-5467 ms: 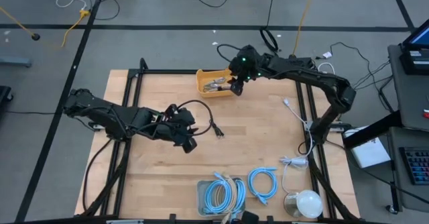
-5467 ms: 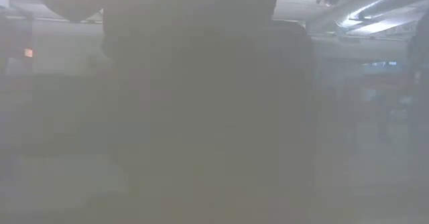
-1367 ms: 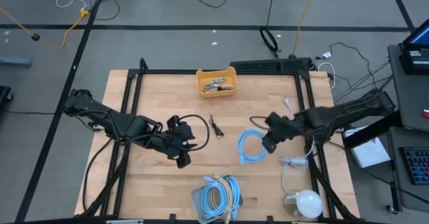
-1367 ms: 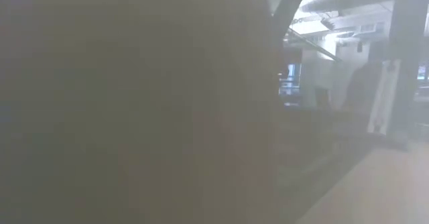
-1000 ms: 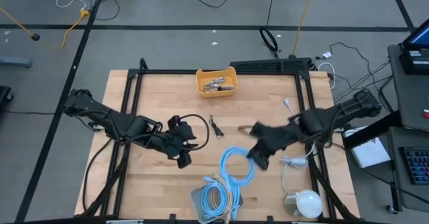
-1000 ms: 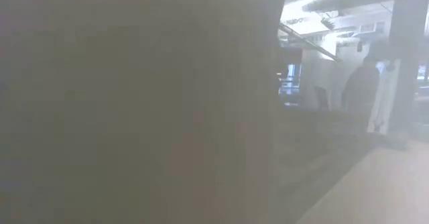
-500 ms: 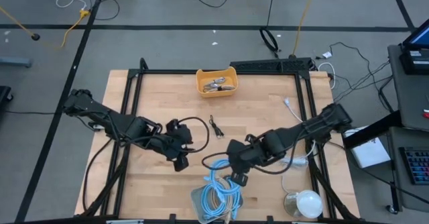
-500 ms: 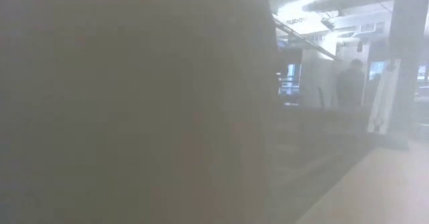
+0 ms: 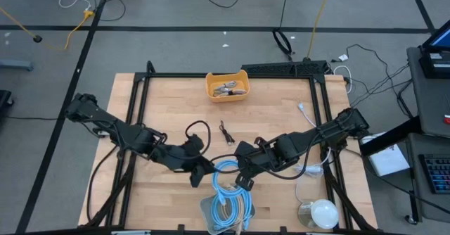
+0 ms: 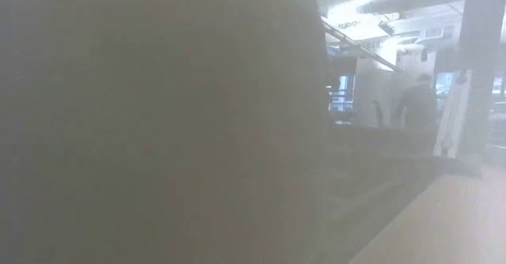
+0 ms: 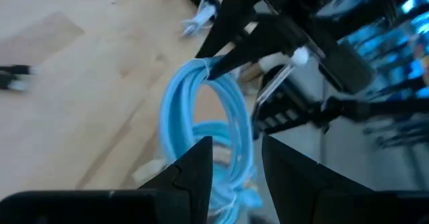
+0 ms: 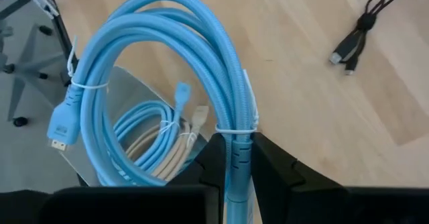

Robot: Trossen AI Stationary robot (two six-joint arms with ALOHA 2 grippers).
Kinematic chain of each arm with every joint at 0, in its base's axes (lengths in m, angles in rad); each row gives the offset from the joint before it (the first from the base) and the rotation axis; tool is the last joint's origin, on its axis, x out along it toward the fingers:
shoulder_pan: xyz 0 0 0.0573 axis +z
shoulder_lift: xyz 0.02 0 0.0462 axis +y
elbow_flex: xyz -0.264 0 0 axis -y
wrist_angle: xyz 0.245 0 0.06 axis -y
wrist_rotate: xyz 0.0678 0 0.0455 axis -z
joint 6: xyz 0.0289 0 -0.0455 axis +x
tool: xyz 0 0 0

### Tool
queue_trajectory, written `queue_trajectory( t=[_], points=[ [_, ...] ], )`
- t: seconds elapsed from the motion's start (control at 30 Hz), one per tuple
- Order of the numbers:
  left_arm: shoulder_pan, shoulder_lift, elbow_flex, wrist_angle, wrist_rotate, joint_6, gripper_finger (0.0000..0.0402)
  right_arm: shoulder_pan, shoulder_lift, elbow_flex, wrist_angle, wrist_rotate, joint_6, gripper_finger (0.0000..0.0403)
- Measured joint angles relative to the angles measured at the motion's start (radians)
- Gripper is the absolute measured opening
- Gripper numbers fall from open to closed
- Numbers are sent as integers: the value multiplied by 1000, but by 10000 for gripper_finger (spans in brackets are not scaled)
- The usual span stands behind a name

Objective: Sort cables into bins
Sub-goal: Put the blue HDMI cable into the gray bin

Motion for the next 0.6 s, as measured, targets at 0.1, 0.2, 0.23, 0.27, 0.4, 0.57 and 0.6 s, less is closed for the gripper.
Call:
queue_trajectory(
  t=[0.1, 0.2, 0.23, 0.27, 0.4, 0.57, 0.6],
  points=[
    [5, 1, -60, 104, -1, -54, 131, 4, -2, 0, -2, 31, 5, 36],
    [9, 1, -100, 117, 7, -109, 131, 5, -2, -1, -11, 53, 16, 36],
    [9, 1, -111, 117, 8, -124, 131, 5, -2, -1, -9, 53, 17, 36],
    [9, 1, -122, 124, 10, -132, 131, 5, -2, -1, -8, 55, 17, 36],
    [18, 1, -162, 222, 37, -141, 131, 5, -2, -1, -14, 55, 16, 36],
    [27, 1, -166, 186, 24, -171, 131, 7, -2, -1, -20, 74, 24, 36],
    [28, 1, -166, 165, 20, -176, 131, 7, -2, -1, -29, 75, 29, 36]
  ],
)
